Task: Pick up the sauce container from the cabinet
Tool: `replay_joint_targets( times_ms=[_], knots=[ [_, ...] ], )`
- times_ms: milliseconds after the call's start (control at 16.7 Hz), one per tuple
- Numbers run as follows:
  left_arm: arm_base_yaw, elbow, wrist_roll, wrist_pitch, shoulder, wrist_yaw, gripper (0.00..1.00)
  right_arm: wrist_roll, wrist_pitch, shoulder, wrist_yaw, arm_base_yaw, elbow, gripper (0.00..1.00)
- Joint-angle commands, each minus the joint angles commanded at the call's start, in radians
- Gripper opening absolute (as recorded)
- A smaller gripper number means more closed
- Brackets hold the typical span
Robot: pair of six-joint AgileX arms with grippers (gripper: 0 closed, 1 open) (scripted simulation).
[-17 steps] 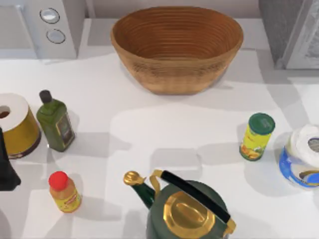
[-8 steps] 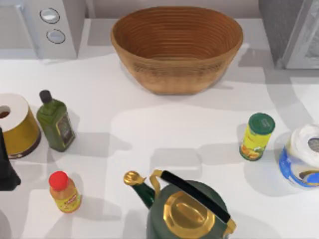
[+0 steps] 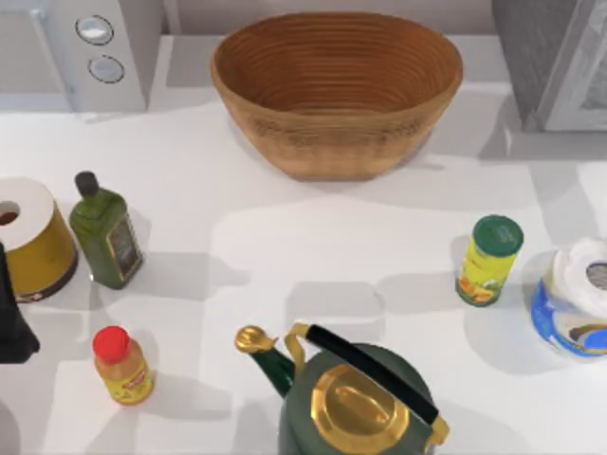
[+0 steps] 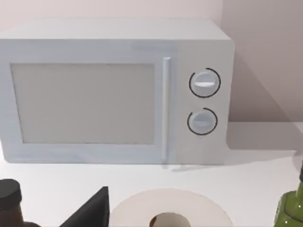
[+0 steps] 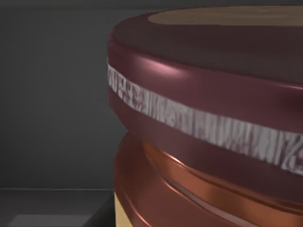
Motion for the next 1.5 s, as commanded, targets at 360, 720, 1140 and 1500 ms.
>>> replay_joint_targets(
  times_ms=[360, 720, 1140, 1500],
  knots=[
    [0.000, 0.000, 0.000, 0.000, 0.000, 0.000, 1.00, -0.027, 0.221, -0.455, -0.110, -0.064, -0.648, 0.00],
    [0.000, 0.000, 0.000, 0.000, 0.000, 0.000, 1.00, -0.021, 0.421, -0.870, -0.193, -0.153, -1.372, 0.00],
    [0.000, 0.000, 0.000, 0.000, 0.000, 0.000, 1.00, 0.011, 0.534, -1.130, -0.227, -0.227, -1.814, 0.00],
    [0.000, 0.000, 0.000, 0.000, 0.000, 0.000, 1.00, 0.017, 0.538, -1.139, -0.228, -0.230, -1.846, 0.00]
  ],
)
